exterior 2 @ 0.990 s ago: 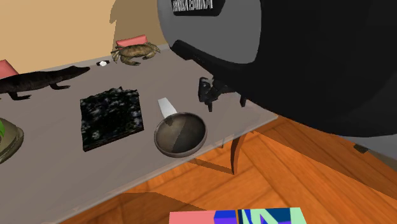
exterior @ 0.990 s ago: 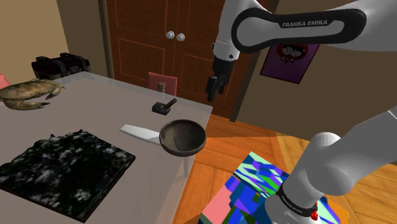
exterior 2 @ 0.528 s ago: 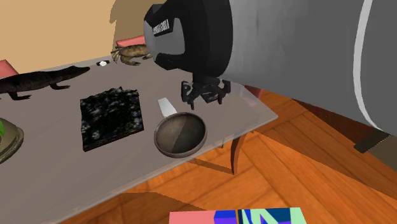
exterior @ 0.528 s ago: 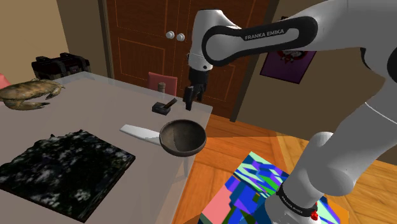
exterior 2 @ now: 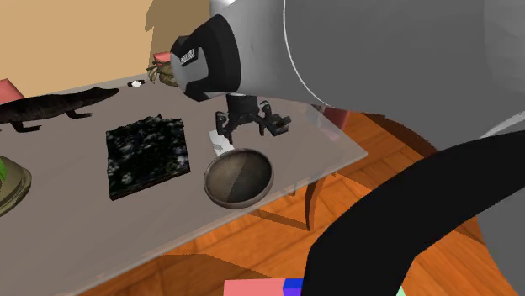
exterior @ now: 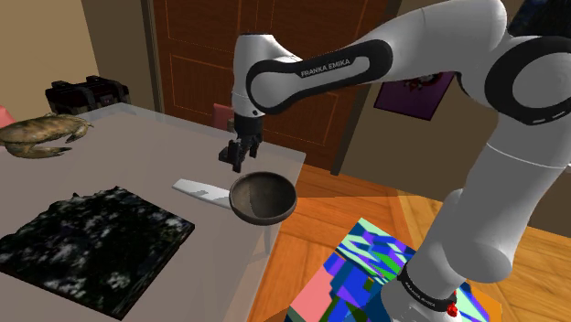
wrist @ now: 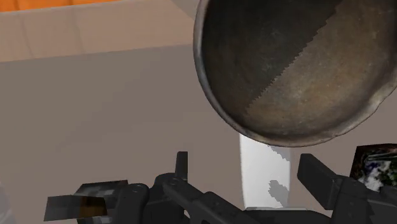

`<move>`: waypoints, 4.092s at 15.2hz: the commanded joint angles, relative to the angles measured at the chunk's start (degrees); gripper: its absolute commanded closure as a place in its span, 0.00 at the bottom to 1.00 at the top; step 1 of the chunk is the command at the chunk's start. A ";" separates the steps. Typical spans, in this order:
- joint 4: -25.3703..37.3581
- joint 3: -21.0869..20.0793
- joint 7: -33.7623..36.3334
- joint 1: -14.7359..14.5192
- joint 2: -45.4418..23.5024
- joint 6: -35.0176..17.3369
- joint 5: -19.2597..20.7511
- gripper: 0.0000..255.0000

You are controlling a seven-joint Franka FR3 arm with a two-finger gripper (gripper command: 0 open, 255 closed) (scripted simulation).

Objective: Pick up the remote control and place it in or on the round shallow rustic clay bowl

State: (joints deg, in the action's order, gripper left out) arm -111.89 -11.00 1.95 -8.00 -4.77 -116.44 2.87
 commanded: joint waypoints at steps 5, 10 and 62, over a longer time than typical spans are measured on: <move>10.06 -1.43 -0.10 -2.42 -12.17 -1.55 2.26 0.00; 17.86 -2.02 -0.15 -4.66 -20.78 -1.96 4.01 0.00; 28.16 -2.59 -1.12 -4.69 -16.98 12.03 2.77 1.00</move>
State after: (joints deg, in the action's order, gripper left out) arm -84.62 -13.57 0.86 -12.64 -21.80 -105.36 5.67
